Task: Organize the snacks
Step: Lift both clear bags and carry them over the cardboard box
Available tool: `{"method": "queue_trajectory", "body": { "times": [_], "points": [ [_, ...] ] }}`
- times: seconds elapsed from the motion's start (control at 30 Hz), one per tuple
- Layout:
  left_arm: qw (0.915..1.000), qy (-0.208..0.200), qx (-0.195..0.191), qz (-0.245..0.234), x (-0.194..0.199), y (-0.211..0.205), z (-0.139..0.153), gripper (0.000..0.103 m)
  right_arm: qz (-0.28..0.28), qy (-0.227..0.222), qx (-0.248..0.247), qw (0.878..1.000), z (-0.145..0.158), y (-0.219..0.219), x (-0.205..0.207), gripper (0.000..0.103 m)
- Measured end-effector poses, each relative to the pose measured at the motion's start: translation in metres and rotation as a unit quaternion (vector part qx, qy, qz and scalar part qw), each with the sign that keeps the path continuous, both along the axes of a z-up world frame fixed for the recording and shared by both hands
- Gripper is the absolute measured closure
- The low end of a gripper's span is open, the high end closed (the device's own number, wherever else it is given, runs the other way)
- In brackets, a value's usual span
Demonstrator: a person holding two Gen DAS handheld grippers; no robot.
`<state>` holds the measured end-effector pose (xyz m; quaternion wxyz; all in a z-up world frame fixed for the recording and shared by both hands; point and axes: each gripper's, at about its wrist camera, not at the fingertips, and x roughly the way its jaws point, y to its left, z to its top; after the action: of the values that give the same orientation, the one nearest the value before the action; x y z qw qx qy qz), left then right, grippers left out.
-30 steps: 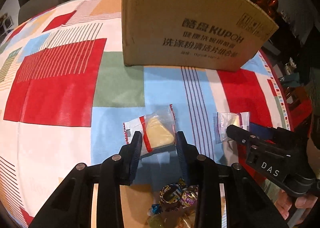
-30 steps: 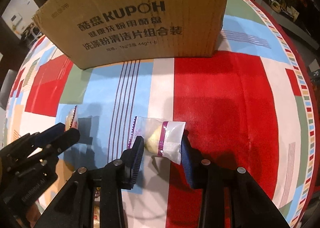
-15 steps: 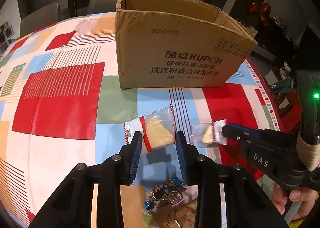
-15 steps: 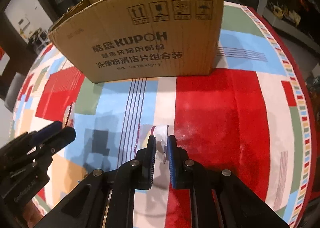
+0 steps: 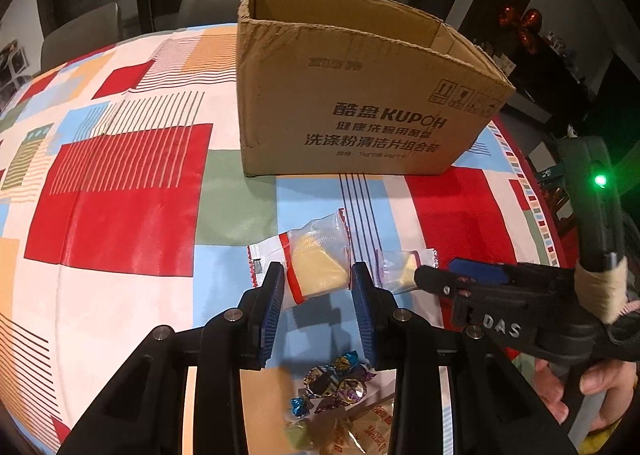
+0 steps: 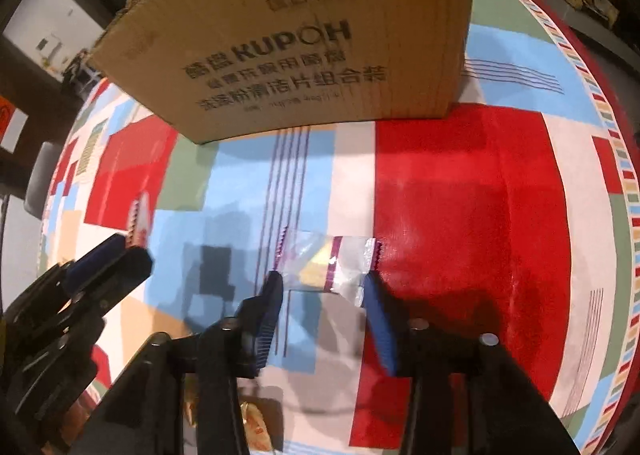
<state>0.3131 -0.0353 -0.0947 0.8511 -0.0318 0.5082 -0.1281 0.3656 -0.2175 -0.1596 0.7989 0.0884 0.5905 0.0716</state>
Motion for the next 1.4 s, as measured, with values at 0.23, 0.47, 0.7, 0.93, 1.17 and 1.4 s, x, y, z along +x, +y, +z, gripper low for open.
{"method": "queue_trajectory", "body": {
  "times": [0.23,0.47,0.7,0.93,1.17,1.4],
  "points": [
    [0.9999,0.008,-0.001,0.011,0.004,0.012,-0.007,0.069,0.004,0.010,-0.023,1.000,-0.015,0.016,0.006,0.040],
    [0.9996,0.017,-0.003,0.024,0.006,0.021,-0.014,0.069,0.015,0.018,-0.061,0.998,-0.026,0.037,0.012,0.033],
    [0.9993,0.019,0.001,0.033,0.006,0.026,-0.016,0.069,0.039,-0.006,-0.112,0.993,-0.033,0.061,0.004,0.029],
    [0.9994,0.023,0.003,0.027,0.005,0.023,-0.018,0.069,0.035,-0.018,-0.101,0.994,-0.024,0.059,0.001,0.057],
    [0.9996,0.016,0.008,0.021,0.003,0.020,-0.013,0.070,0.025,-0.025,-0.081,0.996,-0.016,0.049,-0.005,0.062],
    [0.9999,0.004,0.004,0.015,0.001,0.016,0.000,0.070,0.021,-0.052,-0.074,0.996,0.006,0.033,-0.010,0.062]
  ]
}}
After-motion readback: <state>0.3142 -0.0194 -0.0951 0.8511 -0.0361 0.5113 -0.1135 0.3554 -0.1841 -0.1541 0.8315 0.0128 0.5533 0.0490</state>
